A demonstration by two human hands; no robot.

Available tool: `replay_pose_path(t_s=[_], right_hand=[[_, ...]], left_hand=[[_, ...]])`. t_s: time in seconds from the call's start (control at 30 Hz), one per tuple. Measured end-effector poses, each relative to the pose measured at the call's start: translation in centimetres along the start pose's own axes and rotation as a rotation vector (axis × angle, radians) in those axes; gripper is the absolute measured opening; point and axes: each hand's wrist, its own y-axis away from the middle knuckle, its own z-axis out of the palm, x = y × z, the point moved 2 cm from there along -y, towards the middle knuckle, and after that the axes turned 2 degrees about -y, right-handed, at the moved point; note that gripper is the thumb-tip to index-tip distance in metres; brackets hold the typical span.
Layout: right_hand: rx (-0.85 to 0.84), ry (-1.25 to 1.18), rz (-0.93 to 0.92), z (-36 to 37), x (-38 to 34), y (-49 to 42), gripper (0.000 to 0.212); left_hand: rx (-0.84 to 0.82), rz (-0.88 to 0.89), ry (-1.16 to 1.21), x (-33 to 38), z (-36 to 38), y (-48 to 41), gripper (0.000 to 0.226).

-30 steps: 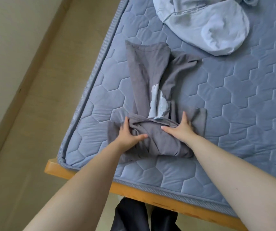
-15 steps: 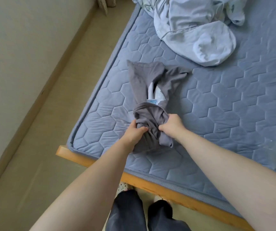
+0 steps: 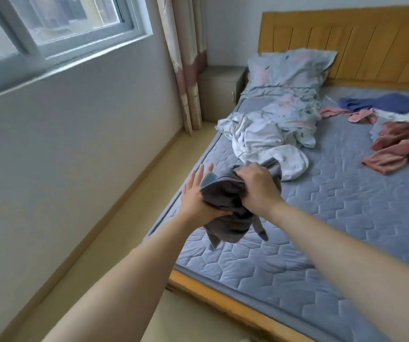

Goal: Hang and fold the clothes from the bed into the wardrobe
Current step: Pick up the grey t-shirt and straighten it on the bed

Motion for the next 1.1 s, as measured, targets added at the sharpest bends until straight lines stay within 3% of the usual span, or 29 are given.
replay_pose_path(t_s=[0.07,0.13,0.2,0.3,0.4,0.57,0.67,0.83,1.1], right_hand=[[0.056,-0.057,-0.055,-3.5,-2.4,2.3,0.014],[0.092,-0.125,-0.05,-6.6,-4.3,4.8,0.011],[0.107,-0.148,-0.03,-9.3,-5.9,7.4,0.008],[0.113,-0.107,-0.009,-12.9,-7.2,11.6,0.012],[0.145,-0.045,0.036,-17.3,-6.8,15.1,0.011],[0.257,-0.118,0.159,-25.9,-2.9,20.9,0.059],[0.357,-0.249,0.187,-31.2,1.4,25.4,0.069],[0.159,-0.391,0.217,-38.7,11.4,34.5,0.072],[0.114,-0.237,0.332,-47.8,26.8,47.1,0.101]], left_hand=[[-0.04,0.023,0.183,2.4,-2.0,2.8,0.097],[-0.023,-0.016,0.317,4.4,-3.6,6.0,0.055],[0.019,0.007,0.375,6.3,-5.2,8.9,0.042],[0.037,0.074,0.456,9.8,-7.4,12.7,0.044],[0.007,0.046,0.461,14.9,-8.8,15.0,0.031],[-0.05,-0.047,0.568,25.3,-8.1,16.7,0.024],[-0.108,-0.057,0.711,32.1,-6.7,17.9,0.033],[-0.226,-0.124,0.758,44.7,-2.0,19.3,0.039],[-0.303,-0.157,0.755,64.9,9.2,21.0,0.046]])
